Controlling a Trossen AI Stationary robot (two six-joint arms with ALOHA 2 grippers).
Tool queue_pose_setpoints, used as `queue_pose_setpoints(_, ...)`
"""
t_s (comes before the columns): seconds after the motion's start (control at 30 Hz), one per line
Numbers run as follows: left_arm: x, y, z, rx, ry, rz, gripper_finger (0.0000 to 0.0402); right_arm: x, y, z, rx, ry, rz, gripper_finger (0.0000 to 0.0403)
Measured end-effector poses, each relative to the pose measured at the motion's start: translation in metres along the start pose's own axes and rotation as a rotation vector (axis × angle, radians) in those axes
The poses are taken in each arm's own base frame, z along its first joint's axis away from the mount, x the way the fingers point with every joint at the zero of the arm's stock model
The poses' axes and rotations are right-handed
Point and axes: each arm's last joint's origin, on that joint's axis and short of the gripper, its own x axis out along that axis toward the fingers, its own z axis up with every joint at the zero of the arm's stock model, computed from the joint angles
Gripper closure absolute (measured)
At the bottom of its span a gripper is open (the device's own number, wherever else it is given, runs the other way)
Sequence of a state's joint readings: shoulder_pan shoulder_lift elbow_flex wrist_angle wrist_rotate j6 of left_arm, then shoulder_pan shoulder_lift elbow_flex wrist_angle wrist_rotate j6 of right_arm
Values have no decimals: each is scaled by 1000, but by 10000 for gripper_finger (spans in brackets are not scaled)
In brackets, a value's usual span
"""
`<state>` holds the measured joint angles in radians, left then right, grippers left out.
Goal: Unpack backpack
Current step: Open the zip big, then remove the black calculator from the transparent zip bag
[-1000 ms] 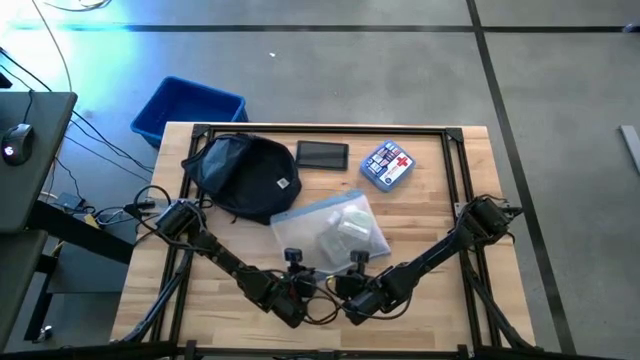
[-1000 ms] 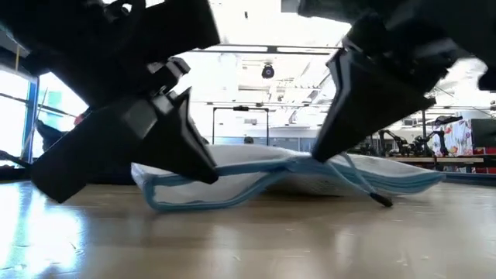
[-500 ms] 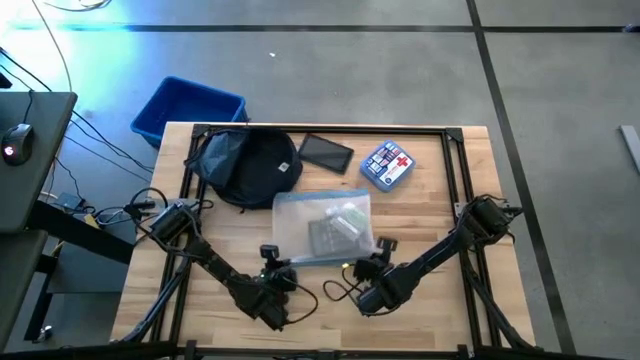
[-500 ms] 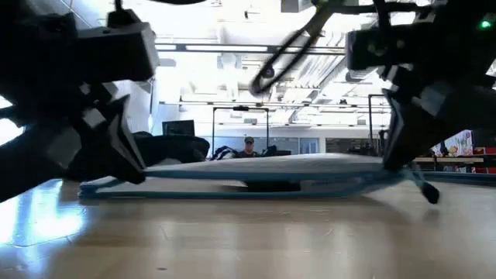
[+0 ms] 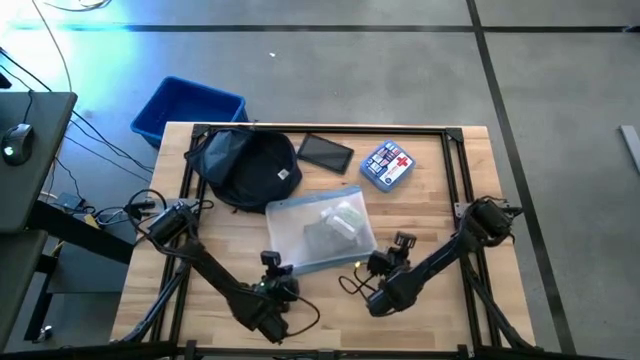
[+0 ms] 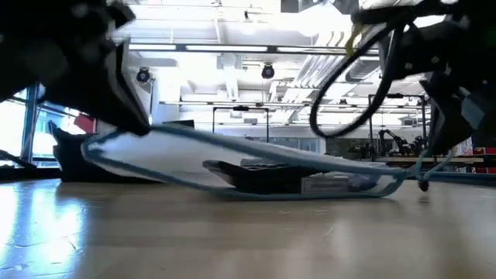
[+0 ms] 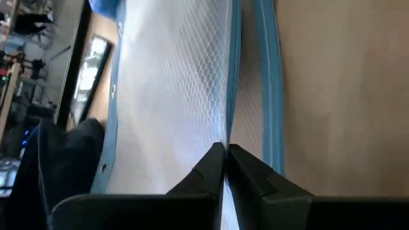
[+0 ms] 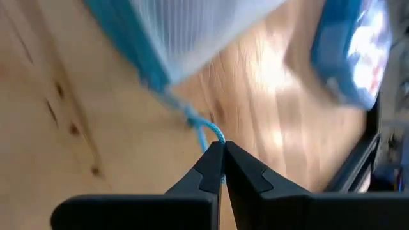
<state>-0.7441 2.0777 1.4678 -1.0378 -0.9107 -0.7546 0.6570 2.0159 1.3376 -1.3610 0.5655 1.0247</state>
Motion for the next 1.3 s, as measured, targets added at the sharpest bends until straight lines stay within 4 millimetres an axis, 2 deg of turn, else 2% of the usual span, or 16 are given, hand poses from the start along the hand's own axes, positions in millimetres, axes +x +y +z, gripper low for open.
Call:
queue_pose_setpoints(0.13, -12, 3, 16, -27, -54, 3, 401, -12, 4, -6, -22, -132, -54, 403)
queue_pose_setpoints(0.3, -18, 10, 33, -105, -99, 9, 401, -46, 10, -4, -54, -305, -22, 402)
queue_pose_setpoints(0.43, -18, 13, 39, -141, -105, 7, 401, -72, 34, 2, -145, -529, 104, 402)
queue_pose_setpoints(0.53, -17, 12, 42, -161, -114, -1, 401, -81, 56, 10, -233, -691, 222, 400)
queue_pose_setpoints(0.7, -18, 9, 45, -172, -128, -38, 401, -70, 72, 29, -287, -850, 351, 355)
queue_pose_setpoints(0.93, -17, 8, 48, -174, -131, -57, 401, -55, 67, 51, -324, -853, 483, 238)
queue_pose_setpoints(1.13, -16, 8, 48, -174, -125, -65, 401, -42, 73, 49, -494, -830, 385, 167)
queue_pose_setpoints(1.3, -15, 8, 49, -168, -112, -84, 401, -20, 84, 47, -521, -783, 192, 154)
